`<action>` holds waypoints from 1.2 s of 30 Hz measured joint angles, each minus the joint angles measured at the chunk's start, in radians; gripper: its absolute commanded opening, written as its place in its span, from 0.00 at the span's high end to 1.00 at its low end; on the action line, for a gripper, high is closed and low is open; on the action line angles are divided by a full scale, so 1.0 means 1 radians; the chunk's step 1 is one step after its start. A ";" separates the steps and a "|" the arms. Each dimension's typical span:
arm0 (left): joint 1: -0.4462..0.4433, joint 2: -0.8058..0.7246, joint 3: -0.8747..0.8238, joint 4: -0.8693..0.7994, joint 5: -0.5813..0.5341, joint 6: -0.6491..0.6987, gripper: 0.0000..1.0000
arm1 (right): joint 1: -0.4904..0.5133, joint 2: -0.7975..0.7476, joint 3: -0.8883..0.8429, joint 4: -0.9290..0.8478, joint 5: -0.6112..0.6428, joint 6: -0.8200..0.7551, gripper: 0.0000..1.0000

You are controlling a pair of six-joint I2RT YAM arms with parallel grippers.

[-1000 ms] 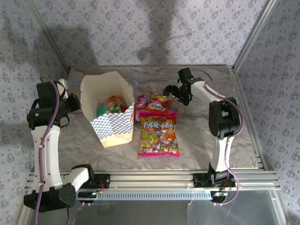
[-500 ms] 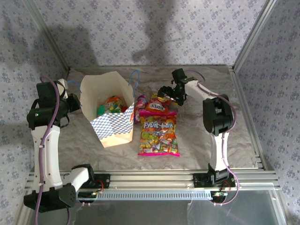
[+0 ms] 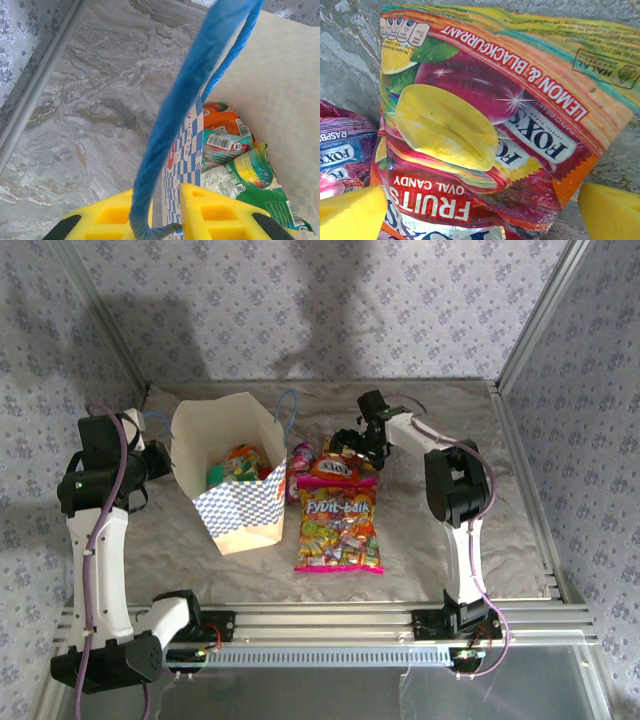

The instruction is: Place the snacks into the paper bag

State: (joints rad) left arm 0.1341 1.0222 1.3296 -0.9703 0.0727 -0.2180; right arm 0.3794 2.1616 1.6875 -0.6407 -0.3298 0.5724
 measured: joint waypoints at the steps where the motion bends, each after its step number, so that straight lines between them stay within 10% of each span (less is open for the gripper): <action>1: 0.000 0.000 0.000 0.000 0.000 0.000 0.78 | 0.003 0.002 0.002 0.000 0.000 0.000 0.00; 36: 0.000 -0.013 -0.011 -0.001 0.000 0.008 0.78 | 0.032 0.058 0.058 -0.073 0.048 -0.015 0.21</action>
State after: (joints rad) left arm 0.1341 1.0092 1.3190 -0.9710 0.0727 -0.2100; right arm 0.4110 2.2200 1.7458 -0.7136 -0.2813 0.5571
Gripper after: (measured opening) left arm 0.219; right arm 0.810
